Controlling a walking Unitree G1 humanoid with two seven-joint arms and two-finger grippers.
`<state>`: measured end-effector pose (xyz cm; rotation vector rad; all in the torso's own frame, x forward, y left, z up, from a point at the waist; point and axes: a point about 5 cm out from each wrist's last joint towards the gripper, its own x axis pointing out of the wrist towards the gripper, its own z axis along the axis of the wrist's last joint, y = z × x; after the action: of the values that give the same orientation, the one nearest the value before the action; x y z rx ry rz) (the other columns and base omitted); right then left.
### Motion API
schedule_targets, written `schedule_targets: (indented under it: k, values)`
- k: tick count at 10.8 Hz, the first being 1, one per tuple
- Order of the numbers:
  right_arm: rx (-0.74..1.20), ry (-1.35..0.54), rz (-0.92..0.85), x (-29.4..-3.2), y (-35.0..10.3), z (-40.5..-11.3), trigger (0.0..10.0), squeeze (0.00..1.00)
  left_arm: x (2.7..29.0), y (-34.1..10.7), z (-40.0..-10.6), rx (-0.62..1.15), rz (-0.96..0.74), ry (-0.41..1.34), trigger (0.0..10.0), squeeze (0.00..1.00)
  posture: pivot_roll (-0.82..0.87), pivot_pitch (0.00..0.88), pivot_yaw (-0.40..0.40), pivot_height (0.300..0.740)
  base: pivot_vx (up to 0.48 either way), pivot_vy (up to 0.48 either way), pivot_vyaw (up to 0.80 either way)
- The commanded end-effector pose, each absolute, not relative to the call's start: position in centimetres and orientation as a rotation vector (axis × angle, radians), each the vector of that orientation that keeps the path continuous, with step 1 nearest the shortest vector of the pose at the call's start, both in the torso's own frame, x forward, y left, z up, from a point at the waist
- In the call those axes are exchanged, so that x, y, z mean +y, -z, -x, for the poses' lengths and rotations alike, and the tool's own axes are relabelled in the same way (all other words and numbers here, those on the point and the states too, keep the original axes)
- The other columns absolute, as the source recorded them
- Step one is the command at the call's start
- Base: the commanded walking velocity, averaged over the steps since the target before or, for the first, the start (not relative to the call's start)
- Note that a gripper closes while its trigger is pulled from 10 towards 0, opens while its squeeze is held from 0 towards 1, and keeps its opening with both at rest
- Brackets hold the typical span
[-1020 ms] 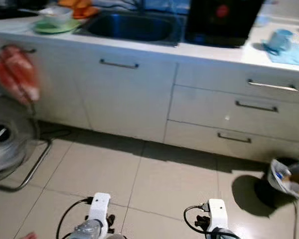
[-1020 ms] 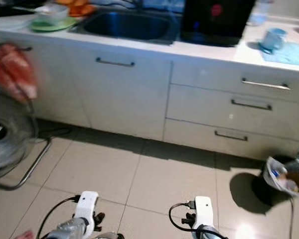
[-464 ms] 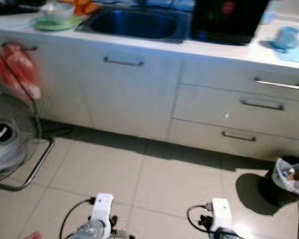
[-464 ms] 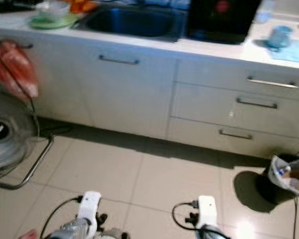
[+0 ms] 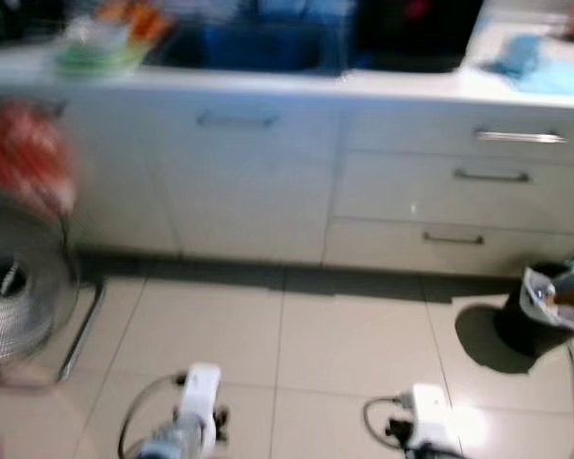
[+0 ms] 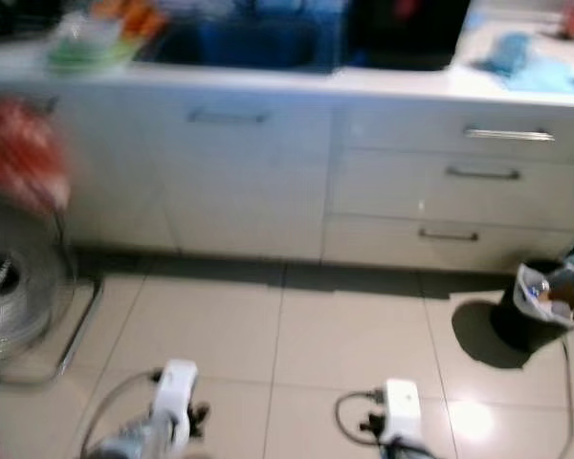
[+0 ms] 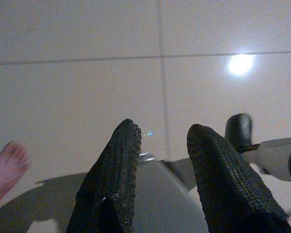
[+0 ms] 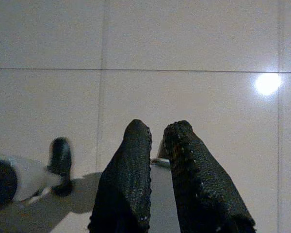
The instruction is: Kitchen organization
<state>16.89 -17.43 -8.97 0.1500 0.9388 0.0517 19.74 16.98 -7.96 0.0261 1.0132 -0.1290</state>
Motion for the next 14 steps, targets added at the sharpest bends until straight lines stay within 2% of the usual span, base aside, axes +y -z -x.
schedule_targets:
  k: [1, 3, 7, 14]
  values:
    - [0.927, -0.053, -0.153, -17.46, 8.76, -17.35, 10.0, 0.0, 17.08, 8.13, -19.41, 1.028, -0.026, 0.123, 10.0, 0.0, 0.06, 0.061, -0.001, 0.74, 0.0, 0.48, 0.0]
    - [0.927, -0.054, -0.153, -17.49, 8.76, -17.36, 10.0, 0.0, 17.05, 8.13, -19.43, 1.027, -0.024, 0.121, 10.0, 0.0, 0.06, 0.065, -0.001, 0.74, 0.0, 0.397, 0.0]
    - [0.927, -0.054, -0.153, -17.51, 8.75, -17.37, 10.0, 0.0, 17.11, 8.05, -19.55, 1.004, -0.02, 0.097, 10.0, 0.0, 0.06, 0.07, -0.003, 0.74, 0.0, 0.0, 0.0]
    - [0.929, -0.064, -0.149, -17.42, 8.74, -17.43, 10.0, 0.0, 17.17, 8.01, -19.62, 1.001, -0.03, 0.1, 10.0, 0.0, 0.07, 0.063, -0.003, 0.74, 0.361, 0.312, 0.0]
